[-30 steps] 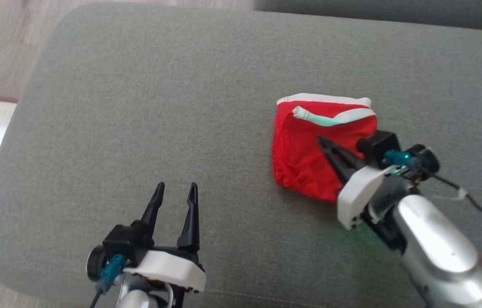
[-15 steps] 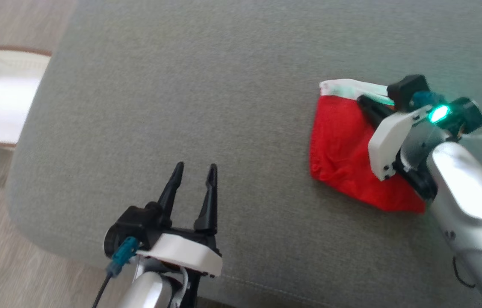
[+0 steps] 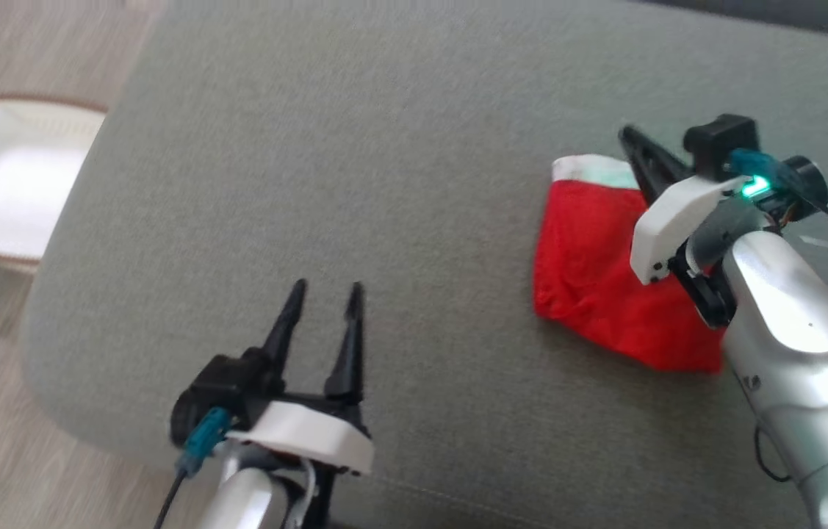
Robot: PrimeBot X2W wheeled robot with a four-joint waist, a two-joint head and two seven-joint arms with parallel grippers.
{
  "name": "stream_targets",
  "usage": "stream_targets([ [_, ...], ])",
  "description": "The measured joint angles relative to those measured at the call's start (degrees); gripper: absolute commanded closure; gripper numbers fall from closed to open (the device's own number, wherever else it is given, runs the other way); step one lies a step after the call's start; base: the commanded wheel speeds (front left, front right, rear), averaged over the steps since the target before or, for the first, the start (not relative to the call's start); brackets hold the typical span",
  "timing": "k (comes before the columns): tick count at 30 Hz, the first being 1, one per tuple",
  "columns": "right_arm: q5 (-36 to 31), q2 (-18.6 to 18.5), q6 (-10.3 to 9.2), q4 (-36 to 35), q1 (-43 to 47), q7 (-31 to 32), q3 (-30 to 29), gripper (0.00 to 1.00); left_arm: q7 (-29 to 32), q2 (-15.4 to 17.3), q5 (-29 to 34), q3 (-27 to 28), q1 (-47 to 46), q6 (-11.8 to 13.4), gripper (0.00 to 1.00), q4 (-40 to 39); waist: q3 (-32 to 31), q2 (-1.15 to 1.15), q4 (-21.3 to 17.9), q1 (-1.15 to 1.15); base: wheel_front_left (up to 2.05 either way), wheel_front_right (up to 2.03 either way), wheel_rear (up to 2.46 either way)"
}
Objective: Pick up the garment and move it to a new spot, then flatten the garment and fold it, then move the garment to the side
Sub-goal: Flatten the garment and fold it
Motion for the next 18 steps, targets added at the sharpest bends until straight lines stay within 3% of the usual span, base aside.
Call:
stream_targets([
  [1, -0.62, 0.53, 0.00, -0.11, 0.07, -2.15, -1.21, 0.94, 0.00, 0.00, 0.51, 0.85, 0.44, -0.01, 0.00, 0.20, -0.76, 0.00, -0.48, 0.00, 0.00, 0.00, 0.00],
  [4, -2.10, 2.07, 0.00, -2.09, 4.13, -9.45, -6.30, 0.15, 0.00, 0.02, 2.91, 3.83, 3.26, -0.66, 0.00, 1.80, -4.37, 0.00, -2.61, 0.00, 0.00, 0.00, 0.00],
  [5, -2.49, 2.46, 0.00, -2.74, 6.09, -10.85, -7.49, 0.03, 0.00, 0.01, 3.58, 4.64, 4.13, -1.20, 0.00, 2.13, -5.35, 0.00, -3.15, 0.00, 0.00, 0.00, 0.00],
  [11, -5.52, 3.27, 0.00, -10.17, 19.09, -16.35, -15.86, 0.00, 0.00, 0.20, 6.90, 9.03, 8.50, -3.22, 0.00, 3.88, -10.97, 0.00, -6.78, 0.00, 0.00, 0.00, 0.00],
  [18, -7.22, 5.39, 0.00, -21.41, 34.51, -17.42, -22.80, 0.00, 0.00, 0.33, 8.72, 13.72, 11.88, -4.78, 0.00, 4.49, -14.95, 0.00, -11.42, 0.00, 0.00, 0.00, 0.00],
])
